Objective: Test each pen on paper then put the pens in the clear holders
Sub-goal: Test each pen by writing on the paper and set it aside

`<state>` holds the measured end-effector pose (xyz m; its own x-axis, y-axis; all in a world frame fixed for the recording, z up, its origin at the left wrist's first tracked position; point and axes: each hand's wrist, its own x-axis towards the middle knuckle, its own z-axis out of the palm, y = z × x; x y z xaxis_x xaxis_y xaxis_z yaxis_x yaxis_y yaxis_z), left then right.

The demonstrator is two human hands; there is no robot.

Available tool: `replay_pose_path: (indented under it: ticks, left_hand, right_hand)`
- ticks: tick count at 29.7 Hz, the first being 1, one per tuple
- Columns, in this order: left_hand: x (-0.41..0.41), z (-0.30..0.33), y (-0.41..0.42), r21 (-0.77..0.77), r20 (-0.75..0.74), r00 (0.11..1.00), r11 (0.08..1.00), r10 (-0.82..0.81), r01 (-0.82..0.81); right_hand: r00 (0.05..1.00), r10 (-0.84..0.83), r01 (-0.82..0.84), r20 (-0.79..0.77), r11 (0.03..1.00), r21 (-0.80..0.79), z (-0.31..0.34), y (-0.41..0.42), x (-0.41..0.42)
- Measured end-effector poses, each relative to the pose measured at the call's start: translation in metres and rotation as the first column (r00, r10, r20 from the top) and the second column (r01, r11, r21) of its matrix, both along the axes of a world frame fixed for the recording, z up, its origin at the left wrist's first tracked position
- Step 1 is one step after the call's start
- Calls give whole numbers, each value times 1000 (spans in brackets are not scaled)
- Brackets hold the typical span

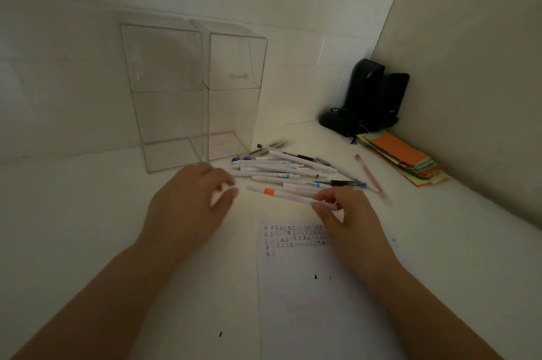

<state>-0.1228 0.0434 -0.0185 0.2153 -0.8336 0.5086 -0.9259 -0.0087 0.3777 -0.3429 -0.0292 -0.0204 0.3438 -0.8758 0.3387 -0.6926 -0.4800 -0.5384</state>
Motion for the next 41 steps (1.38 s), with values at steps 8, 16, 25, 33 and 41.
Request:
replay_pose_path:
  ticks: [8, 16, 25, 33, 41]
  left_hand:
    - [-49, -9, -5, 79, -121, 899, 899, -420, 431]
    - [-58, -7, -4, 45, -158, 786, 791, -598, 611]
    - [-32, 1, -10, 78, -365, 815, 857, -451, 509]
    - [-17, -16, -17, 233, -193, 887, 859, -419, 456]
    - [-19, -19, -22, 242, -185, 901, 870, -393, 430]
  right_hand:
    - [687, 105, -421, 719, 864, 277, 17, 19, 6]
    - [694, 142, -480, 706, 822, 307, 14, 26, 12]
    - [676, 5, -437, 737, 808, 395, 17, 22, 10]
    - [874, 35, -341, 485, 754, 561, 17, 22, 15]
    - [925, 128, -253, 357, 910, 329, 0, 28, 31]
